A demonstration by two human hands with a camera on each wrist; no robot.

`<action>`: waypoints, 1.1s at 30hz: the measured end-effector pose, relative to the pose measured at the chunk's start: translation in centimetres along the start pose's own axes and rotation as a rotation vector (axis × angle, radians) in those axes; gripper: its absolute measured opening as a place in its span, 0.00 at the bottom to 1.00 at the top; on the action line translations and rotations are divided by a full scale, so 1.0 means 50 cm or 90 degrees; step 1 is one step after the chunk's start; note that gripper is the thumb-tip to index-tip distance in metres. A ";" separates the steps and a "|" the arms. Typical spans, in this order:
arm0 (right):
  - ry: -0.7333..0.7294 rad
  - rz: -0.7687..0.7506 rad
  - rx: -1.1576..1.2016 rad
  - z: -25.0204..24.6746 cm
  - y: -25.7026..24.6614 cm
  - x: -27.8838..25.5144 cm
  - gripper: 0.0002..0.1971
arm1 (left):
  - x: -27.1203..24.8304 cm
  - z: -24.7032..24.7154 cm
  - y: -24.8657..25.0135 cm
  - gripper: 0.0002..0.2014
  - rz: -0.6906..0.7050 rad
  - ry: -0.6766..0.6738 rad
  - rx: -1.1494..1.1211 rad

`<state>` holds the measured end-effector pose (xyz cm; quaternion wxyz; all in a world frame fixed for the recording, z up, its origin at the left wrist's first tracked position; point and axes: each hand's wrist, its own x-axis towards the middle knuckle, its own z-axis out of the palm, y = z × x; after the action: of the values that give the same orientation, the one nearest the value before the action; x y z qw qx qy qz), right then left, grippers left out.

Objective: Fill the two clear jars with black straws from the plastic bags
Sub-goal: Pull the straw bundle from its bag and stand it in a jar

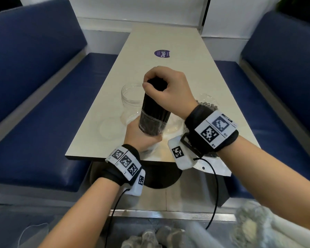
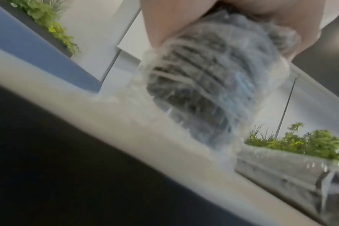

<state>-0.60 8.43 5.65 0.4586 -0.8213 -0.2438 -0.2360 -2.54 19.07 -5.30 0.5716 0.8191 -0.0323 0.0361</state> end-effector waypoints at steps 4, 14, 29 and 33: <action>0.025 0.051 0.048 -0.033 -0.011 0.032 0.02 | 0.002 -0.039 0.055 0.15 0.014 -0.046 0.051; 0.011 0.138 0.177 -0.077 0.017 0.043 0.01 | 0.040 -0.161 0.170 0.18 0.053 -0.070 0.472; -0.129 0.342 -0.089 -0.058 0.166 -0.023 0.58 | 0.152 -0.200 0.281 0.13 0.105 -0.076 0.904; -0.110 0.371 -0.072 -0.045 0.178 -0.019 0.58 | 0.182 -0.166 0.285 0.15 0.111 -0.150 0.993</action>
<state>3.80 2.19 0.46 0.4383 -0.8978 -0.0227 -0.0373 4.99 21.86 11.76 -0.1791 0.9762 -0.1222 0.0060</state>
